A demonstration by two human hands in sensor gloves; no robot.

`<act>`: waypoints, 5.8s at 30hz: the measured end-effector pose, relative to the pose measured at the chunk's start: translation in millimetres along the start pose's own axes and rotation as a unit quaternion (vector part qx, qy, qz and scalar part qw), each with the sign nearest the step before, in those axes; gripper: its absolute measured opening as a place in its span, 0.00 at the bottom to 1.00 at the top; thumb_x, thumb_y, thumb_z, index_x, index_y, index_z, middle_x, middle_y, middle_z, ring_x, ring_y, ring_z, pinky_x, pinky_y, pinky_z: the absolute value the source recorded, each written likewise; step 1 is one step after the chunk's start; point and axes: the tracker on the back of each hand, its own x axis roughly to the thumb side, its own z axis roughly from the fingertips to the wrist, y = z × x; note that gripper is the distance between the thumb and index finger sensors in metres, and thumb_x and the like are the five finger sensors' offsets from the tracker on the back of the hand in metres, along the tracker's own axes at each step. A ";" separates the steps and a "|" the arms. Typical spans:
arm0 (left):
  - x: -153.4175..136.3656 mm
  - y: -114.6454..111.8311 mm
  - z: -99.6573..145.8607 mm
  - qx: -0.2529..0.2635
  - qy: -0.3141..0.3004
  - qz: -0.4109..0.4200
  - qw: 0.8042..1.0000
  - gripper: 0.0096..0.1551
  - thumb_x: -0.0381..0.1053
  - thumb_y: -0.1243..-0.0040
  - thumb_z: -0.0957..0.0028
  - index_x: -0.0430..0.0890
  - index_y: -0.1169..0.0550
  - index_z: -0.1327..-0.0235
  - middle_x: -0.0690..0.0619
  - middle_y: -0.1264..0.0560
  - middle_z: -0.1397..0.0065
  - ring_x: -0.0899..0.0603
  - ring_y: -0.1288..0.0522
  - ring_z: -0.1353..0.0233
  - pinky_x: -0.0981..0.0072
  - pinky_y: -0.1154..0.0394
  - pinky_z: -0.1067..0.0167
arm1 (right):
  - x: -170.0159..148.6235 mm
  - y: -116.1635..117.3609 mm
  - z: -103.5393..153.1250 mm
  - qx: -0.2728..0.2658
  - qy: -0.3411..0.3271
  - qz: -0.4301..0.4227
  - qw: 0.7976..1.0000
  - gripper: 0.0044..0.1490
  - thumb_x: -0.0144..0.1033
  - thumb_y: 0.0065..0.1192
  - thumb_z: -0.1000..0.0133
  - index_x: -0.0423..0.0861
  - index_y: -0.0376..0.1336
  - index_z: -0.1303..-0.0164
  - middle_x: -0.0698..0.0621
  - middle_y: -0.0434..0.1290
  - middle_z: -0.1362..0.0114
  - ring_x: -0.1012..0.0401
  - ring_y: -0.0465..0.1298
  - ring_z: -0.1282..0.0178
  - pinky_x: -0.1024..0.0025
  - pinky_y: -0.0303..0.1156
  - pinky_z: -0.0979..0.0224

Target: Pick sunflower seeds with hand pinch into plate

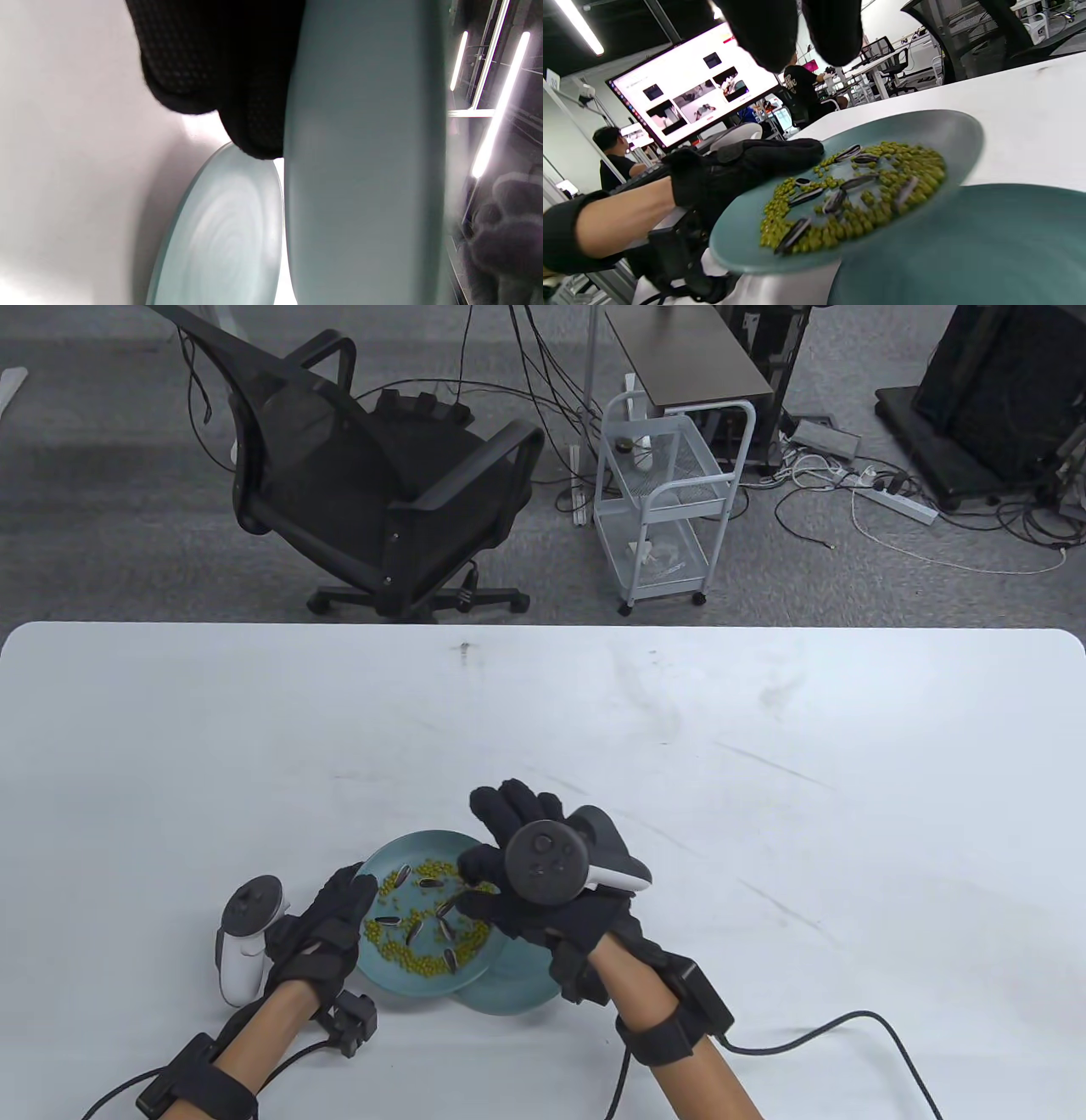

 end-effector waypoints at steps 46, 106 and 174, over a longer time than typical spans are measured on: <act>-2.5 -19.1 -4.7 -0.005 -0.010 -0.070 0.997 0.26 0.56 0.54 0.33 0.47 0.41 0.28 0.50 0.20 0.41 0.50 0.12 0.58 0.62 0.16 0.58 | 4.7 79.9 -37.1 0.134 -0.004 0.235 0.963 0.26 0.29 0.72 0.37 0.25 0.69 0.39 0.23 0.44 0.15 0.22 0.36 0.21 0.20 0.33 0.30; -4.0 -4.3 -4.3 -0.007 -0.010 0.011 1.000 0.26 0.58 0.55 0.33 0.51 0.42 0.27 0.52 0.21 0.39 0.50 0.13 0.56 0.62 0.17 0.55 | -78.2 71.0 16.4 0.137 0.156 0.158 0.965 0.23 0.31 0.70 0.35 0.29 0.71 0.40 0.25 0.45 0.15 0.24 0.38 0.20 0.21 0.35 0.29; -4.5 -10.0 -1.7 -0.018 0.001 0.043 0.999 0.28 0.64 0.60 0.31 0.56 0.44 0.23 0.50 0.22 0.38 0.48 0.14 0.55 0.60 0.19 0.54 | 50.0 82.7 -80.2 0.087 0.001 0.233 0.969 0.25 0.33 0.74 0.37 0.30 0.71 0.38 0.27 0.47 0.14 0.24 0.39 0.19 0.20 0.35 0.28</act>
